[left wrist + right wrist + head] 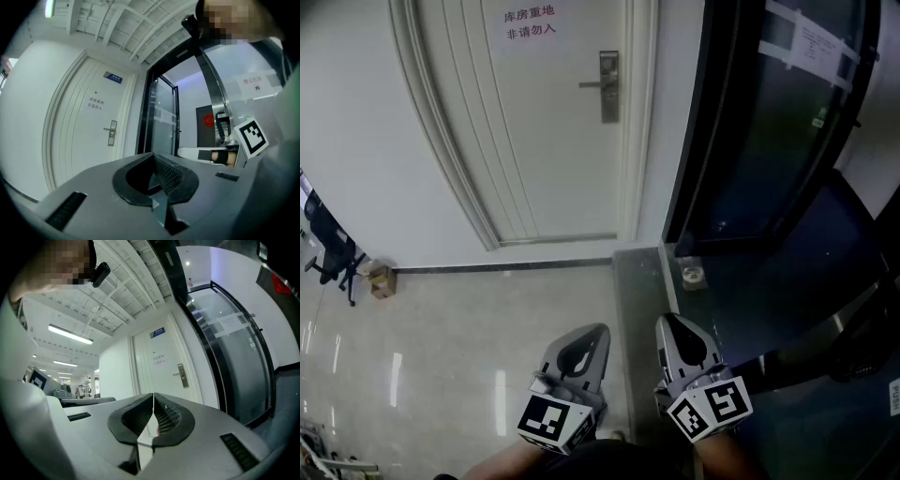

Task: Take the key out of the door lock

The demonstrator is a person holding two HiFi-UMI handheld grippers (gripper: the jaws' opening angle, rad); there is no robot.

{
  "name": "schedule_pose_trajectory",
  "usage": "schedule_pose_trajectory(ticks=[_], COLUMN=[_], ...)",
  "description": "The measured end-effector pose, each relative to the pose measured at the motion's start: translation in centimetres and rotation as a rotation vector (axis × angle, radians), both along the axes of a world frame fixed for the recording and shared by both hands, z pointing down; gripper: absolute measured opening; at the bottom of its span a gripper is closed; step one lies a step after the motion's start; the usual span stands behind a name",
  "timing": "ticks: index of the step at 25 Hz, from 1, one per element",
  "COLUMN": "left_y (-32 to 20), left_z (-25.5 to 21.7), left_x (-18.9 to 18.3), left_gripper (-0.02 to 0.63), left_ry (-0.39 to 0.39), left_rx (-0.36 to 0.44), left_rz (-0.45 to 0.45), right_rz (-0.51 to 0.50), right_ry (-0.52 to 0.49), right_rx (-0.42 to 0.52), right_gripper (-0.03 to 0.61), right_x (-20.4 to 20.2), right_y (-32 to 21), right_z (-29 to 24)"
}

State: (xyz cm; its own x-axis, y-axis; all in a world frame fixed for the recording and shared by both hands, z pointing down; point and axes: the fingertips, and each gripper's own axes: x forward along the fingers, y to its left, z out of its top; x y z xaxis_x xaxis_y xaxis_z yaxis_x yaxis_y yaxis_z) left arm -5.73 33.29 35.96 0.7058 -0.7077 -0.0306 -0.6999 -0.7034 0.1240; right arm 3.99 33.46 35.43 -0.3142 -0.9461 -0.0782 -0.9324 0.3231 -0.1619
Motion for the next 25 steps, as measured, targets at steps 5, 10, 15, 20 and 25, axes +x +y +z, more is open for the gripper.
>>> schedule_pose_trajectory(ticks=[5,10,15,20,25], left_y=[-5.2,-11.5,-17.2,-21.2,-24.9], left_z=[-0.4,-1.2,-1.6,-1.7,-1.4], left_x=[-0.6,-1.4,-2.3,-2.7,-2.0], left_gripper=[0.006,0.006,0.006,0.006,0.006], left_ry=[0.002,-0.003,-0.006,0.004,0.001], left_rx=[0.004,0.012,0.025,0.014,0.004], left_rz=[0.004,0.025,0.048,0.064,0.064], right_rz=[-0.009,-0.002,0.017,0.007,-0.012], right_ry=[0.008,0.021,0.069,0.119,0.122], right_rx=[-0.009,-0.01,-0.003,0.002,-0.01], right_gripper=[0.015,0.015,0.015,0.017,0.017], right_x=[-1.4,-2.5,-3.7,-4.8,-4.8], right_y=[-5.0,-11.6,-17.7,-22.2,-26.2], right_z=[-0.1,-0.8,-0.9,-1.1,-0.7])
